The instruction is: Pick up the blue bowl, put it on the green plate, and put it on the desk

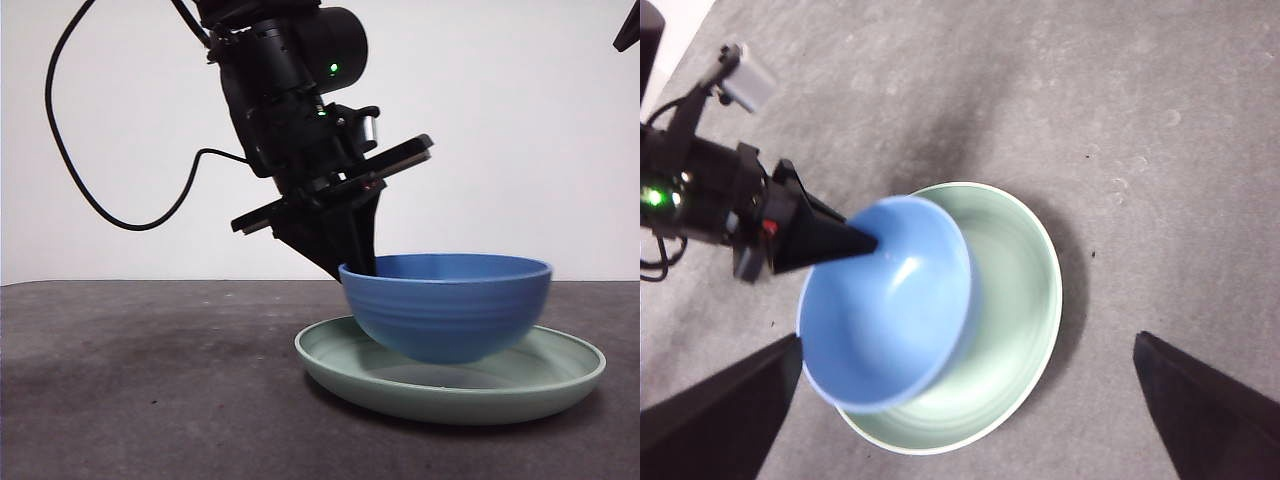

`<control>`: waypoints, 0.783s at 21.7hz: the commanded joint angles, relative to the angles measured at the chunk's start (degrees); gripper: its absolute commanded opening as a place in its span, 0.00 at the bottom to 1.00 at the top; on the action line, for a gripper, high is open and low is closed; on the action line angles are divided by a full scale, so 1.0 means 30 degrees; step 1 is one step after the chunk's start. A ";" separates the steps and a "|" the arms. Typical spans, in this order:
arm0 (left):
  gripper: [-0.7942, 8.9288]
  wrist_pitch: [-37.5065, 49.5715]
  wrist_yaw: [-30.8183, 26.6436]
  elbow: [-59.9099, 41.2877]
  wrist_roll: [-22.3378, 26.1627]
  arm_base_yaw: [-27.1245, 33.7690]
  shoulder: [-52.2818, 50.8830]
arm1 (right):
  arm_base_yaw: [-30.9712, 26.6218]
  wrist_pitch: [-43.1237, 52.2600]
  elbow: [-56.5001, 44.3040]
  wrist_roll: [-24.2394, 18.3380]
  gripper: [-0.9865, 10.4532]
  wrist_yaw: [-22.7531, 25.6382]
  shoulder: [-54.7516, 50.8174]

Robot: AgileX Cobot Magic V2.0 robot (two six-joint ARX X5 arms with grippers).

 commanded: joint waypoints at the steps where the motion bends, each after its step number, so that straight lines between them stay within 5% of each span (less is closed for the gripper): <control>1: 0.11 0.0350 -0.0284 0.0568 0.0452 -0.0495 0.0474 | 0.0022 0.0175 0.0248 -0.0233 0.66 -0.0015 0.0080; 4: 0.11 0.0372 -0.1603 0.0568 0.0954 -0.0714 0.0481 | 0.0022 0.0109 0.0248 -0.0233 0.66 -0.0022 0.0073; 17: 0.11 0.0816 -0.1632 0.0568 0.1341 -0.0845 0.0823 | 0.0022 0.0036 0.0248 -0.0240 0.66 -0.0007 0.0080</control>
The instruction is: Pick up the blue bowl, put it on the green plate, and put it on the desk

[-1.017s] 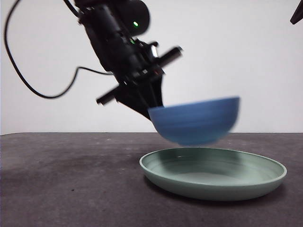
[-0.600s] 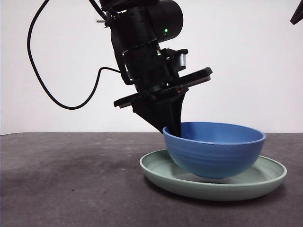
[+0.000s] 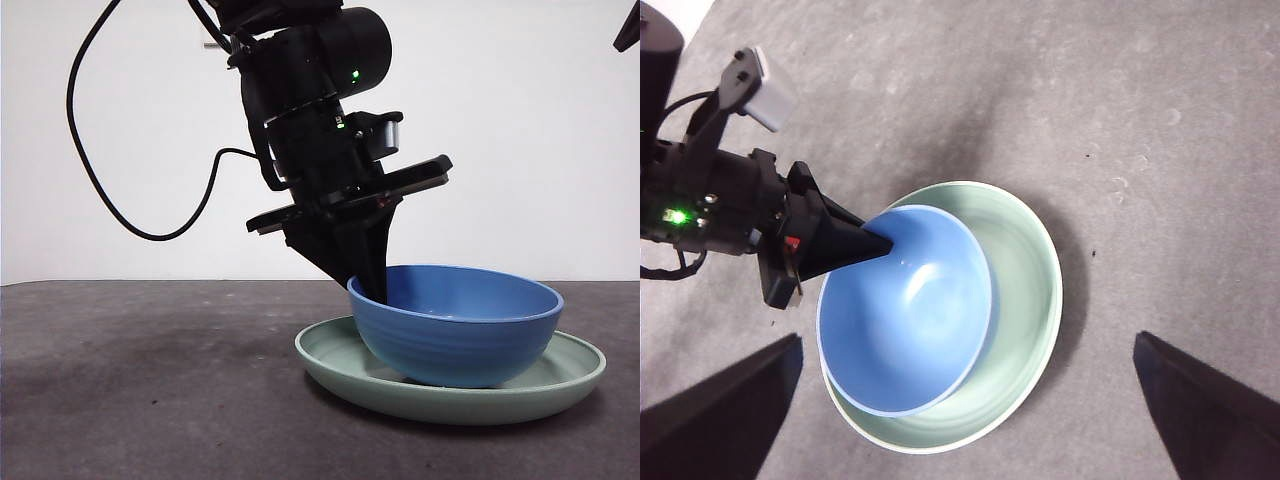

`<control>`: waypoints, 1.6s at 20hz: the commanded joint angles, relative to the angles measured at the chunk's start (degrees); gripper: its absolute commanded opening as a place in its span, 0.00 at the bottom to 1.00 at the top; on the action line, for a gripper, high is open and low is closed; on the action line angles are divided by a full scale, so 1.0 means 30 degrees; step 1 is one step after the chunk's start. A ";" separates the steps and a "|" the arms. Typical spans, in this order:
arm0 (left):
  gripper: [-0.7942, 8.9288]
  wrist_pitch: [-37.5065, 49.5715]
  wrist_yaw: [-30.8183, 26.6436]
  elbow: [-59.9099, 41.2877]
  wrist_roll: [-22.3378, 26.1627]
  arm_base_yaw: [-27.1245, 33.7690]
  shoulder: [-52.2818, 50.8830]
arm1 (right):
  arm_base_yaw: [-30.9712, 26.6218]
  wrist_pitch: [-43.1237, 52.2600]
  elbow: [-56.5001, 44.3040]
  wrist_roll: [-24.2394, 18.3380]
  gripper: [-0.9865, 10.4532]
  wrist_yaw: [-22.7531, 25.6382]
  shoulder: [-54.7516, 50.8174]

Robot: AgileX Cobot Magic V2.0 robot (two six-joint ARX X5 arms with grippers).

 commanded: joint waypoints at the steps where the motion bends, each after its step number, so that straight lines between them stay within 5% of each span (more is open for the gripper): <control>1: 0.14 0.0146 0.0022 0.0568 0.0532 -0.0219 0.0444 | 0.0022 0.0066 0.0248 -0.0233 0.66 -0.0007 0.0080; 5: 0.47 0.0233 0.0022 0.0590 0.0466 -0.0211 0.0444 | 0.0022 0.0073 0.0248 -0.0262 0.66 -0.0007 0.0080; 11: 0.63 -0.3235 0.0015 0.2725 -0.0714 -0.0153 0.0393 | 0.0022 0.0066 0.0248 -0.0321 0.66 -0.0007 0.0080; 20: 0.64 -0.8728 -0.0204 0.4612 0.0918 -0.0175 -0.2404 | 0.0022 0.0058 0.0248 -0.0597 0.66 -0.0007 0.0080; 32: 0.76 -1.1395 -0.2353 0.3723 -0.0306 -0.0707 -1.1540 | 0.0022 -0.0831 0.0248 -0.1574 0.66 -0.0058 0.0080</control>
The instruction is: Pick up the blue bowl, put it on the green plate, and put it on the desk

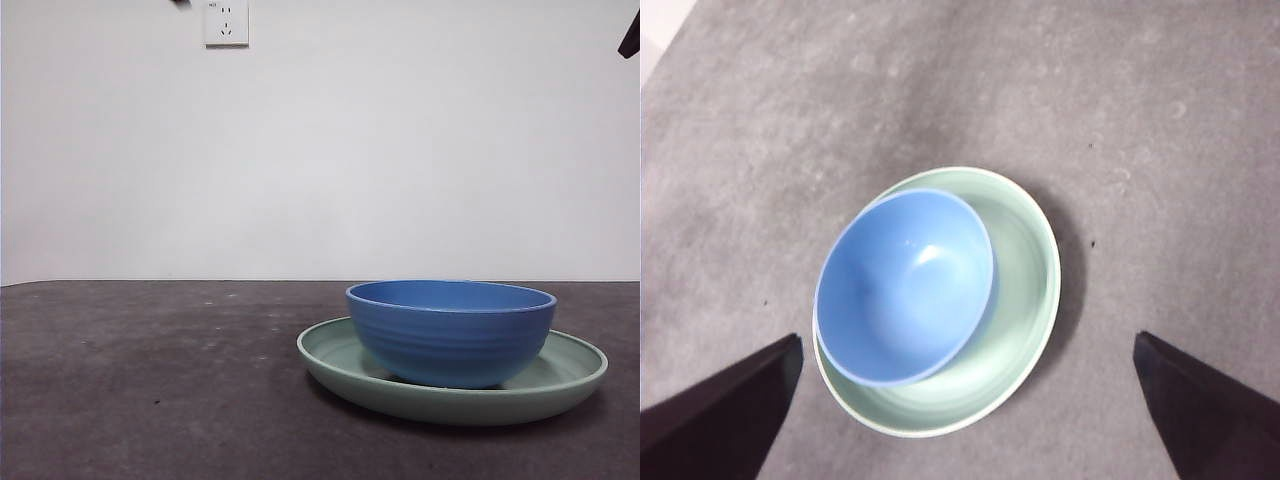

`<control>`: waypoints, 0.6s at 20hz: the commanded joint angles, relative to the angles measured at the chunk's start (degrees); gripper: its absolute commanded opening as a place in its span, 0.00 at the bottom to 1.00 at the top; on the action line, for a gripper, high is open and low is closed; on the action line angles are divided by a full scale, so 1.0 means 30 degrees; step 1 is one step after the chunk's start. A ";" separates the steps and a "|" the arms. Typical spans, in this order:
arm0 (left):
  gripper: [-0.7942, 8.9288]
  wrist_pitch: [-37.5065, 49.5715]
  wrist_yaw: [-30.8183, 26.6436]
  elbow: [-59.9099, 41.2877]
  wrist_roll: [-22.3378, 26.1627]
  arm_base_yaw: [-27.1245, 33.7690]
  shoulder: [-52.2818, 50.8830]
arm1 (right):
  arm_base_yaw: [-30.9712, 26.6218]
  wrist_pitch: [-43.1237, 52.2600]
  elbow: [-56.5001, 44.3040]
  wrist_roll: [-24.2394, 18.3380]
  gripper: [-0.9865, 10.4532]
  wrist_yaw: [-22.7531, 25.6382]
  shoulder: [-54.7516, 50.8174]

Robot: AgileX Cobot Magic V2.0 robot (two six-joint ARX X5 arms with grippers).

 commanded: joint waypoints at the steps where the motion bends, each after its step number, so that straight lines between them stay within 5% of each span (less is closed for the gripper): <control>1: 0.76 0.0160 -0.0160 -0.0364 -0.0561 -0.0459 -0.1581 | 0.0051 -0.0386 0.0248 -0.0780 0.66 -0.0087 0.0080; 12: 0.76 0.3381 -0.1370 -0.9180 -0.1217 -0.1064 -1.2852 | 0.3235 -0.0736 0.0248 -0.1574 0.66 -0.0736 0.0080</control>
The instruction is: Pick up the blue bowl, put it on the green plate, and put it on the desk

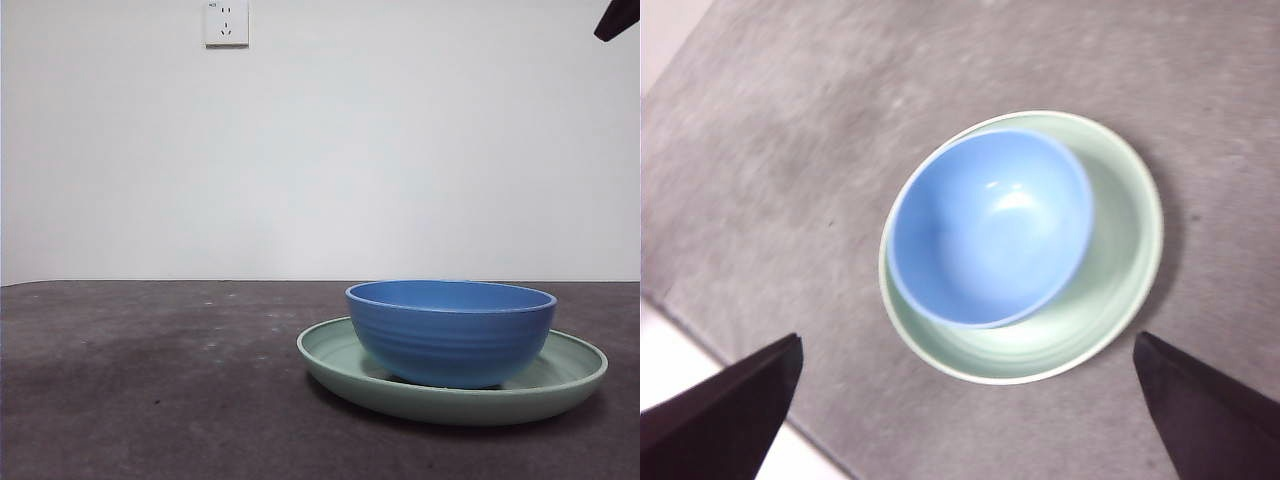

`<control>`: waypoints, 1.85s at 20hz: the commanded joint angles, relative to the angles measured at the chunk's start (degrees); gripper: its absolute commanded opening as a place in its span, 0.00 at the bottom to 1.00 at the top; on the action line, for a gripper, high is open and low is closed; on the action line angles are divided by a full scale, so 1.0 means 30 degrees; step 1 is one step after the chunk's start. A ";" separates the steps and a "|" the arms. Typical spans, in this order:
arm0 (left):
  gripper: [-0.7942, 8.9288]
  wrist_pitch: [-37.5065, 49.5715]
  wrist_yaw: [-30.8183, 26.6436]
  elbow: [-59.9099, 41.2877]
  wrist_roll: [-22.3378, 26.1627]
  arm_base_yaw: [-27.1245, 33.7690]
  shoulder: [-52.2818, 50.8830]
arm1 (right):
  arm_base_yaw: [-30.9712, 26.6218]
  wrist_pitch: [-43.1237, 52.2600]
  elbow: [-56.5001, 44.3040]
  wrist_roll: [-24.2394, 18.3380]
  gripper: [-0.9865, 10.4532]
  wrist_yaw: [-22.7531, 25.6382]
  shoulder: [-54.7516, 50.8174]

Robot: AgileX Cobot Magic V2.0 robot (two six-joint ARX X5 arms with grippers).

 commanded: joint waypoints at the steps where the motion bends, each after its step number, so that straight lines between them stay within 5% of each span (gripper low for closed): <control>1: 0.76 0.0415 -0.0109 -0.1523 0.0357 -0.0211 -0.1872 | 0.0401 -0.0007 0.0248 -0.0379 0.66 -0.0080 0.0080; 8: 0.76 0.0299 -0.0095 -0.5253 0.0459 -0.0204 -0.5799 | 0.0568 -0.0415 0.0248 -0.0357 0.66 -0.0721 0.0073; 24: 0.76 -0.0066 -0.0087 -0.5391 0.0102 -0.0204 -0.6295 | 0.0568 -0.0831 0.0248 0.0991 0.65 -0.1188 0.0087; 33: 0.76 0.0627 -0.0087 -0.5391 0.0102 -0.0204 -0.6295 | 0.0568 -0.2011 0.0248 0.1770 0.65 0.2827 0.0998; 37: 0.76 0.0641 -0.0087 -0.5391 0.0102 -0.0204 -0.6295 | 0.0568 -0.1559 0.0248 0.1515 0.65 0.3249 0.2681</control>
